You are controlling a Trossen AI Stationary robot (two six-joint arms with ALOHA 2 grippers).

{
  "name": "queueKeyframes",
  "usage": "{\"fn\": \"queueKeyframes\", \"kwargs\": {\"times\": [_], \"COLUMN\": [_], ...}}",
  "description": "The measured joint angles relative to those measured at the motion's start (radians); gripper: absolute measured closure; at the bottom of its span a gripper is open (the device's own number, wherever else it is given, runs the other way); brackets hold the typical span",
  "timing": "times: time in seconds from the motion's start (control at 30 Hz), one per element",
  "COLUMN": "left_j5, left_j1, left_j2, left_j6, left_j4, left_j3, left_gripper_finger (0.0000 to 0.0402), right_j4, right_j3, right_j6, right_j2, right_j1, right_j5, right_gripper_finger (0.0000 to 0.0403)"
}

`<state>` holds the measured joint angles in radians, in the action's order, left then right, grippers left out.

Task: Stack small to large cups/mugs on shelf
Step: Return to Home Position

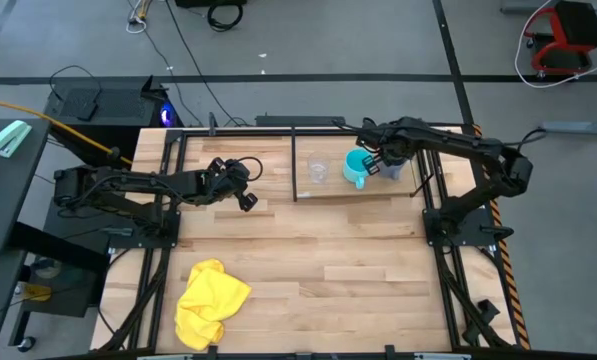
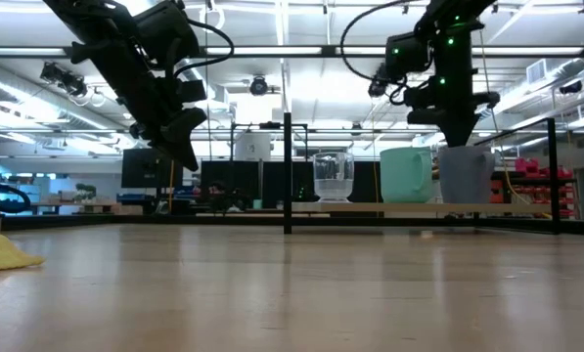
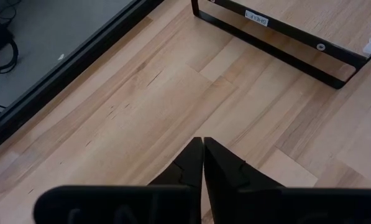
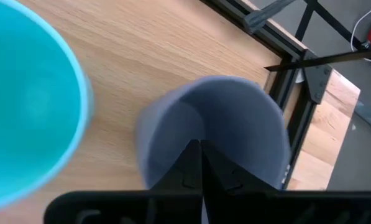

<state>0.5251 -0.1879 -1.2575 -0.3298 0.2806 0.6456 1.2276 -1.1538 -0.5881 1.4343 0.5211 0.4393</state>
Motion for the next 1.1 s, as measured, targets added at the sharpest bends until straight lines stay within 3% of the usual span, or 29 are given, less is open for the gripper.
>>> {"fn": "queueKeyframes", "kwargs": {"times": [0.27,0.5,0.87,1.0,1.1], "left_j5": [0.000,0.000,0.000,0.001,0.001], "left_j1": [0.000,0.000,0.003,0.025,0.048], "left_j2": [0.000,0.000,0.000,0.000,0.000], "left_j6": [-0.026,-0.051,-0.050,-0.057,-0.058], "left_j4": [0.000,0.001,0.000,0.000,0.000], "left_j3": [0.000,0.000,0.000,0.000,0.000], "left_gripper_finger": [0.0378,0.0388,0.0377,0.0385,0.0389], "right_j4": [0.052,0.059,0.001,-0.107,-0.149], "right_j3": [0.000,0.000,0.000,0.000,0.000], "right_j6": [-0.021,-0.063,-0.298,-0.280,-0.214], "right_j2": [-0.158,-0.329,-0.455,-0.434,-0.422], "right_j1": [-0.019,-0.150,-0.588,-0.784,-0.893], "right_j5": [0.001,-0.010,0.039,0.109,0.097], "right_gripper_finger": [0.0400,0.0391,0.0390,0.0388,0.0388]}}
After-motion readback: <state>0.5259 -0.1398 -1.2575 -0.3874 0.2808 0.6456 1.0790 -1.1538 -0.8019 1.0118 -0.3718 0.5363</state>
